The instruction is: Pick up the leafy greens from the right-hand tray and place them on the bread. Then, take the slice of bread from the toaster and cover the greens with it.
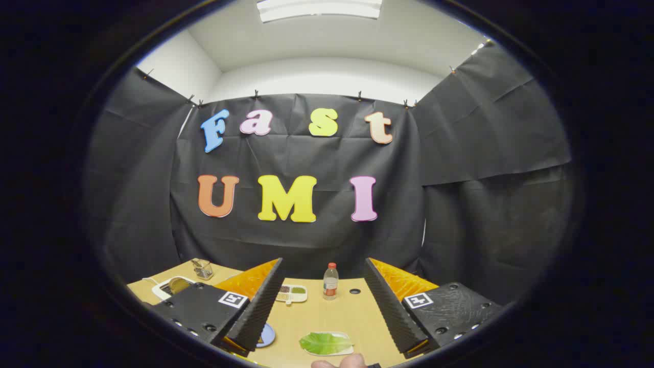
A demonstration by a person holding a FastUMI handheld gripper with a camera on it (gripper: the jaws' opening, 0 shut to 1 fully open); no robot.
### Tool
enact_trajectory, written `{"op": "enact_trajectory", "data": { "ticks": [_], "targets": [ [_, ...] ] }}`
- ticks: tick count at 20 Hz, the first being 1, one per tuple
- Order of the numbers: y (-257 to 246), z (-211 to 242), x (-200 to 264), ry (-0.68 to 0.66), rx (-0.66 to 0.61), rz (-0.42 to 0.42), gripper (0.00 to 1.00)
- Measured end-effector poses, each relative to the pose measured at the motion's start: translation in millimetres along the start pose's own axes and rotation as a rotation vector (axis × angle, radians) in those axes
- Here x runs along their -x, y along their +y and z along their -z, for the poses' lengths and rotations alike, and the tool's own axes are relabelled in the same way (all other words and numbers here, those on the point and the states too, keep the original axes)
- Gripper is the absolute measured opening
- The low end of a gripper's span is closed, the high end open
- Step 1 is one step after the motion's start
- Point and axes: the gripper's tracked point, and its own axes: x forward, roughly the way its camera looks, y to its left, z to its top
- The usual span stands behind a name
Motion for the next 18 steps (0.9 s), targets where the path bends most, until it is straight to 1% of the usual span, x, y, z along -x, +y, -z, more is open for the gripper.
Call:
{"op": "enact_trajectory", "data": {
  "ticks": [4, 11, 18],
  "targets": [
    [4, 5, 0, 0.027, -0.009, -0.007, 0.95],
    [16, 0, -2, 0.019, -0.019, -0.02, 0.95],
    [27, 4, -4, 0.033, -0.025, -0.037, 0.95]
  ]
}}
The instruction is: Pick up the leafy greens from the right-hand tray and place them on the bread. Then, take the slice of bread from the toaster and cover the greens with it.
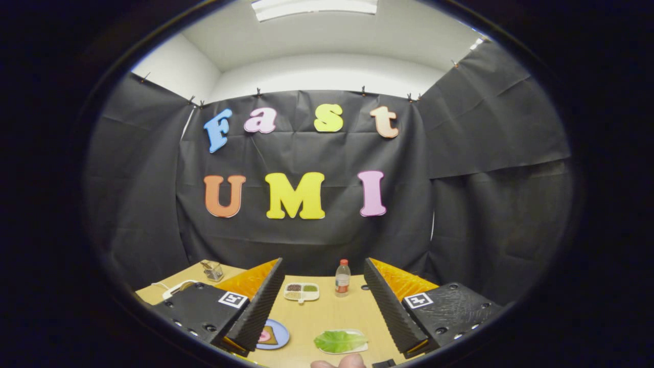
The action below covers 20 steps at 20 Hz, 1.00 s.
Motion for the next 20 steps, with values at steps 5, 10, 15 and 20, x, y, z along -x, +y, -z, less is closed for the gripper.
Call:
{"op": "enact_trajectory", "data": {
  "ticks": [5, 10, 15, 20],
  "targets": [
    [-1, 8, -1, 0.023, 0.001, -0.009, 0.95],
    [-12, 23, -5, 0.065, 0.005, -0.018, 0.95],
    [-23, 52, -16, 0.125, 0.011, -0.02, 0.95],
    [-27, 109, -36, 0.238, 0.022, -0.06, 0.95]
  ]
}}
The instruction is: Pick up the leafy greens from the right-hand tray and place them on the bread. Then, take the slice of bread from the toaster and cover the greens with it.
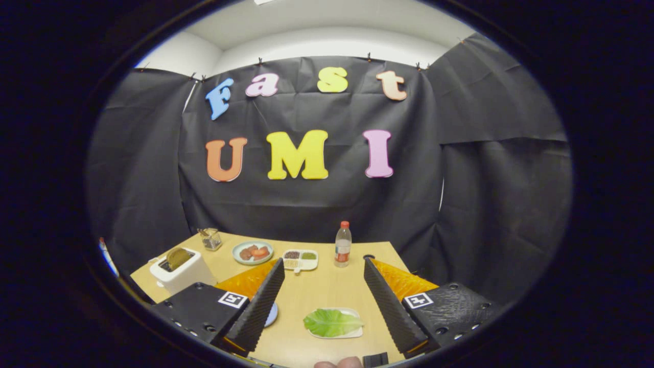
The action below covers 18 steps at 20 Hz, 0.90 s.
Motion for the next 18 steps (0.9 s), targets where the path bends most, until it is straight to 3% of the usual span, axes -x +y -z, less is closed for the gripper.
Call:
{"op": "enact_trajectory", "data": {
  "ticks": [7, 18],
  "targets": [
    [-6, 90, -51, 0.179, -0.004, -0.041, 0.95],
    [-22, 224, -127, 0.44, 0.009, -0.014, 0.95]
  ]
}}
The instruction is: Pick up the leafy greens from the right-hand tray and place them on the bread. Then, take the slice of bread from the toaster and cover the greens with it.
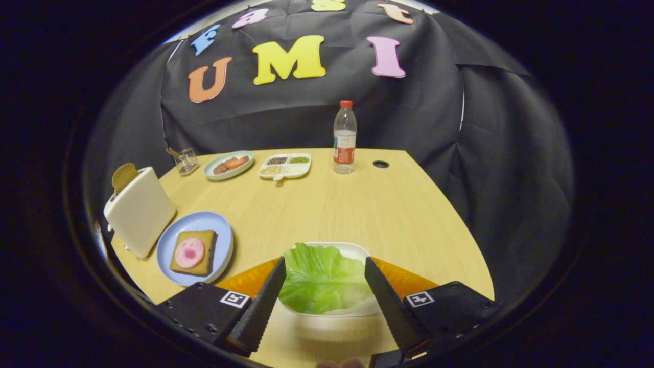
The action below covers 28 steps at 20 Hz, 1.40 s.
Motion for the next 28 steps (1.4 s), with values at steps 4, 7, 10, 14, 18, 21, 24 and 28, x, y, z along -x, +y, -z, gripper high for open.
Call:
{"op": "enact_trajectory", "data": {
  "ticks": [4, 7, 10, 14, 18, 21, 24, 28],
  "targets": [
    [-5, 18, -30, 0.065, 0.019, 0.001, 0.95],
    [-5, 32, -42, 0.104, 0.026, 0.006, 0.95],
    [-4, 37, -49, 0.12, 0.04, 0.003, 0.98],
    [-2, 39, -49, 0.113, 0.024, -0.03, 0.9],
    [-1, 40, -53, 0.11, 0.01, -0.028, 0.51],
    [-2, 37, -52, 0.102, -0.005, -0.013, 0.19],
    [0, 34, -52, 0.113, -0.007, 0.005, 0.01],
    [2, 8, -33, 0.073, -0.043, 0.002, 0.0]
  ]
}}
